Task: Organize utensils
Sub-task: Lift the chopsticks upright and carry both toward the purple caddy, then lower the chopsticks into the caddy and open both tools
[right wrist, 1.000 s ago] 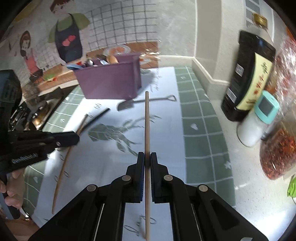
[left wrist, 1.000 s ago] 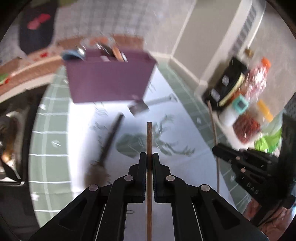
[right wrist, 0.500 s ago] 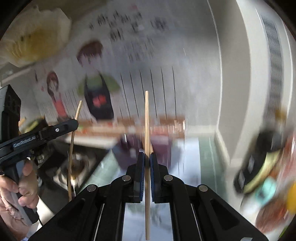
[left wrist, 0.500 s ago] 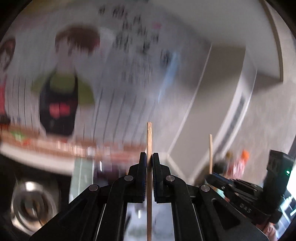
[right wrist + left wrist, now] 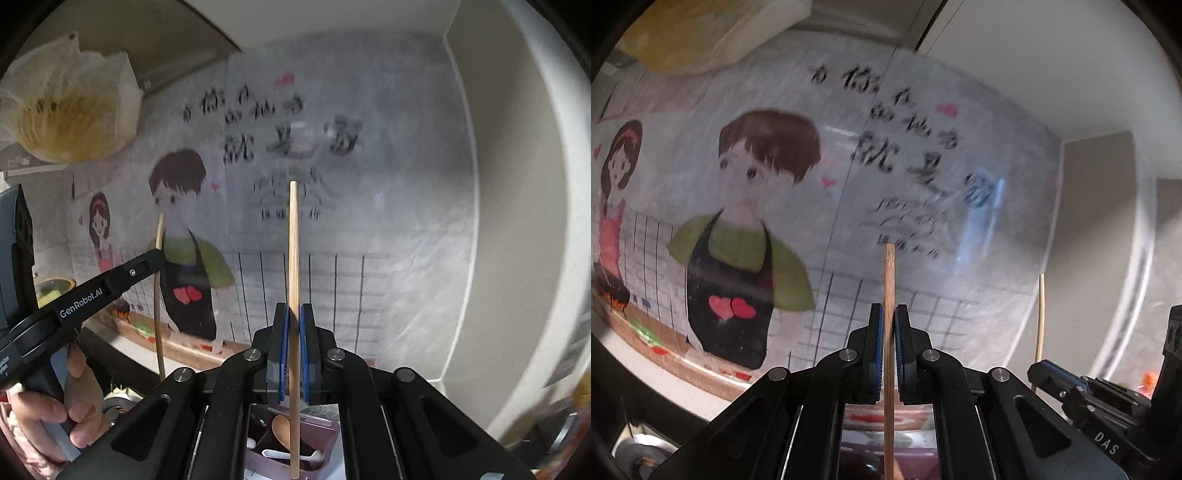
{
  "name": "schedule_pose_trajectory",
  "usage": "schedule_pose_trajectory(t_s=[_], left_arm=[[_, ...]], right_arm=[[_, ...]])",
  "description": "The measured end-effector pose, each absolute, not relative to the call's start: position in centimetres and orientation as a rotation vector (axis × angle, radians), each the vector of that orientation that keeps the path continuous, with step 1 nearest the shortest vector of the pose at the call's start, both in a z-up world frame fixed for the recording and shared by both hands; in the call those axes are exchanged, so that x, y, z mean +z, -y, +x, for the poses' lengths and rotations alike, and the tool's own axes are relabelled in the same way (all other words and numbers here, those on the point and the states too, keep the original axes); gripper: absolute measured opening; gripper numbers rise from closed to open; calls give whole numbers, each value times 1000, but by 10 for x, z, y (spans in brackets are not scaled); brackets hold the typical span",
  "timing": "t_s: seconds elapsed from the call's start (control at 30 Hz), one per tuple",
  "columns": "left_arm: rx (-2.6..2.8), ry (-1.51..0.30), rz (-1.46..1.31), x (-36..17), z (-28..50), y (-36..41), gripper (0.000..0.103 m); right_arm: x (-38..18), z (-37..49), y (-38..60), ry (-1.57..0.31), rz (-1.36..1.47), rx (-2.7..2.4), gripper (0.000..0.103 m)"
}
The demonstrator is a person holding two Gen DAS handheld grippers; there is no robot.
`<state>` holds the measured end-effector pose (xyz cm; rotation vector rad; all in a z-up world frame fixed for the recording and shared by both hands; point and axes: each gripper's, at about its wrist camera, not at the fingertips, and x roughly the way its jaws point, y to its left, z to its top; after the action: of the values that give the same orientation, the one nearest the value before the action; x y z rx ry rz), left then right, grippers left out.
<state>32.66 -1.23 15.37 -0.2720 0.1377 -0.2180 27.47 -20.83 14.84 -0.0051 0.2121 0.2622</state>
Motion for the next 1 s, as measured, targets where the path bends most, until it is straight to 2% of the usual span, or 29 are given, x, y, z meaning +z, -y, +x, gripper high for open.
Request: schedule_pose_trajectory(t_s=[0.33,0.53,0.83,0.9,0.93,0.97,1.0], left_arm=[[-163,-171,-249,98,369,21,6],[-127,-167,-241,75,380,25,6],[-166,-388,-204,33,373,32,8],[-172,-437,-213,27,371,29,13],[-176,-454,-221,25,369,28,16],[-180,-468,-226,25,365,26,23],[-186,-479,-226,26,362,25,31]], right_arm=[[74,347,206,-305,10,278,5],[41,360,202,-340,-7,277,5],[-9,352,195,-471,-53,303,5],[-16,350,198,-505,-41,314,11],[-19,349,199,-525,-36,321,20],[-21,347,202,-545,-28,332,27],[-21,345,204,-555,-22,339,41]])
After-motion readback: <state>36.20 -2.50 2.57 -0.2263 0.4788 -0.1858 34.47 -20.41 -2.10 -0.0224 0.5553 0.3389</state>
